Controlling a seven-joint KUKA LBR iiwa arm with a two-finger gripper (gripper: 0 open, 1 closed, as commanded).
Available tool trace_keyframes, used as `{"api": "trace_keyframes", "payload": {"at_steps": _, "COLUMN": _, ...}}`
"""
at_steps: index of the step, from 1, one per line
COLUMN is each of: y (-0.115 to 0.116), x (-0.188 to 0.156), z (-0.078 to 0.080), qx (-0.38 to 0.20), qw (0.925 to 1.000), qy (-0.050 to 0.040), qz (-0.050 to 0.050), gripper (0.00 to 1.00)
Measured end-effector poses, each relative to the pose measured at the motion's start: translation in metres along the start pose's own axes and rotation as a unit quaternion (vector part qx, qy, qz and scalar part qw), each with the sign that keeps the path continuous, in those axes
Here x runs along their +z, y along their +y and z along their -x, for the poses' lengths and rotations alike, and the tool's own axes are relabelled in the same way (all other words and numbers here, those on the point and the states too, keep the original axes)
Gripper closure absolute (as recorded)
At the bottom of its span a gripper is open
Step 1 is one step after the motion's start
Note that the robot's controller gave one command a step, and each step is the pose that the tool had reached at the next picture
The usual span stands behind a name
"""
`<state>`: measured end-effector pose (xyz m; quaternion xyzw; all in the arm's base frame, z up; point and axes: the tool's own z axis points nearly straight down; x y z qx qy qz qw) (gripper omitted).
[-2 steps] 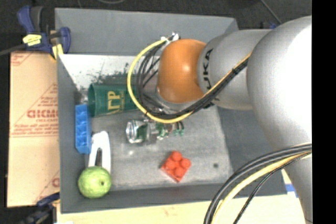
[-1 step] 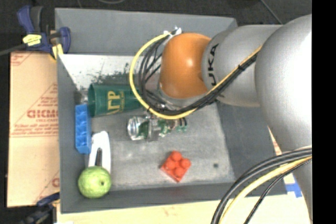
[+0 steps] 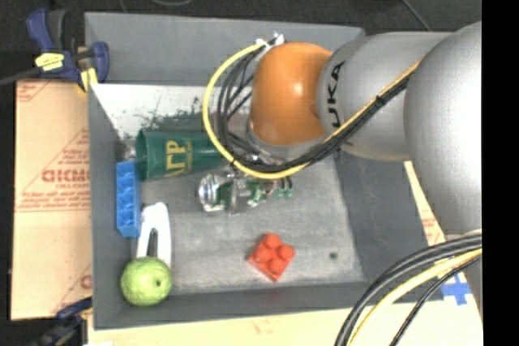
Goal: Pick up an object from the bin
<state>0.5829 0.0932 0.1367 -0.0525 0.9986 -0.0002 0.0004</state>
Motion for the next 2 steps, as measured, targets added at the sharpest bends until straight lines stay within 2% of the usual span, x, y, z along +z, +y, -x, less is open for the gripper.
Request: {"api": "trace_keyframes", "payload": {"at_steps": 2, "y": 0.0, "x": -0.031, "z": 0.001, "qx": 0.0, "qw": 1.0, "qy": -0.0022, "qz": 0.0, "gripper": 1.0}}
